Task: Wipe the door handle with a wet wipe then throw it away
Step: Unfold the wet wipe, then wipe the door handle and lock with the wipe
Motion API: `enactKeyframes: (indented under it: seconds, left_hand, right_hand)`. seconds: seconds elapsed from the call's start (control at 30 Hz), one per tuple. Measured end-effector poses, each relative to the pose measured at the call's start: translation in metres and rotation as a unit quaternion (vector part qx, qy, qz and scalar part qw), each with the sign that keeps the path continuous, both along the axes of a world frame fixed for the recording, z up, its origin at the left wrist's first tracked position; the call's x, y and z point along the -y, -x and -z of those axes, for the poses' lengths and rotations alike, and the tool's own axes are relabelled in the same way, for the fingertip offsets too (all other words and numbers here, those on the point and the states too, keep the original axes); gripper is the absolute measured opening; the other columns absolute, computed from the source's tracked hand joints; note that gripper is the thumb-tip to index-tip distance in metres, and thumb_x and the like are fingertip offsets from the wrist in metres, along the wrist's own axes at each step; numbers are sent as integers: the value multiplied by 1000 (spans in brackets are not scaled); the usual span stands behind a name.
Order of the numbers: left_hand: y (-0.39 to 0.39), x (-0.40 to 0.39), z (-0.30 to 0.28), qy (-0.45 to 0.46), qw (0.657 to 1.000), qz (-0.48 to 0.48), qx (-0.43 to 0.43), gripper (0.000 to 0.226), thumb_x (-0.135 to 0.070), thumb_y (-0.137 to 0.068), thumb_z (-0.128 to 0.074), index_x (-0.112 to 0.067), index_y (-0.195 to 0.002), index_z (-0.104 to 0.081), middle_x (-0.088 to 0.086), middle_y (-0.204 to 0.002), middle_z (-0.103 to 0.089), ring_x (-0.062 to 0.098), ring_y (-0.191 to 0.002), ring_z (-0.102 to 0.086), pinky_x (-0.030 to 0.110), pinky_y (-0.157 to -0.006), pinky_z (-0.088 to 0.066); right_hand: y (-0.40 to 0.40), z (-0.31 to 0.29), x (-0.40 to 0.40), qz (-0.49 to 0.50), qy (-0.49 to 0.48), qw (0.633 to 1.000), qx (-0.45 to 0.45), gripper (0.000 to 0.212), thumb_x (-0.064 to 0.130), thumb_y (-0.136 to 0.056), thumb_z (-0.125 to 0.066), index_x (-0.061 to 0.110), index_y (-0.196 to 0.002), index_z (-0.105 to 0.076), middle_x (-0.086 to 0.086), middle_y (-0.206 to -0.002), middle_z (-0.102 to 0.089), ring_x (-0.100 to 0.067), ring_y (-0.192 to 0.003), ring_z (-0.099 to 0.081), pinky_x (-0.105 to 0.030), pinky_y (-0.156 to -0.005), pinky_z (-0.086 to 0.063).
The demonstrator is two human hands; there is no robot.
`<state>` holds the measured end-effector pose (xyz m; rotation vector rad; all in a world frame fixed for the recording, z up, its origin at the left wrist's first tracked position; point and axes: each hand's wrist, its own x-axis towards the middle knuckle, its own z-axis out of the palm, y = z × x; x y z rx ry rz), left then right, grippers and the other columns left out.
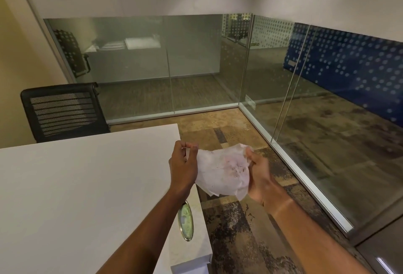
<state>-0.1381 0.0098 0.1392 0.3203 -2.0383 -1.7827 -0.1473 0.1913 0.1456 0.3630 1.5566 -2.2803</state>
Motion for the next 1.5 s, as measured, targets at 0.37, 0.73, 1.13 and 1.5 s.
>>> enactKeyframes:
  seconds: [0.37,0.73,1.13,1.5]
  left_hand:
    - [-4,-60,9,240,954,157,-83,41,-50,-94,-45,-22,-122,-55,3,-125,-56,19,-113,-53,40,-97,-48]
    - [3,-200,-32,497,799,242,-235,85,-65,-91,-26,-13,-158,-13,13,-166,-4,25,-154,-3,40,-122,0]
    - [-8,-437,-36,488,754,319,-303,82,-54,-95,-35,-9,-157,-6,12,-166,5,24,-154,5,42,-125,-2]
    - [30,-588,-31,457,724,384,-344,80,-47,-94,-35,-10,-157,-3,12,-166,3,23,-154,4,34,-124,5]
  right_hand:
    - [-46,4,-60,31,129,991,-35,54,40,-90,-62,2,-128,-60,-23,-123,-65,-39,-112,-63,-48,-92,-52]
    - [-83,-13,-192,254,-115,940,-195,29,16,-88,-71,-5,-107,-65,-15,-89,-68,-23,-82,-64,-38,-74,-48]
    - [-141,-25,-403,421,-218,859,-193,19,17,-99,-55,12,-107,-72,-7,-112,-60,-25,-106,-63,-39,-95,-50]
    - [-140,-19,-521,533,-255,791,-158,24,22,-102,-48,15,-87,-65,6,-74,-62,-11,-72,-60,-18,-59,-48]
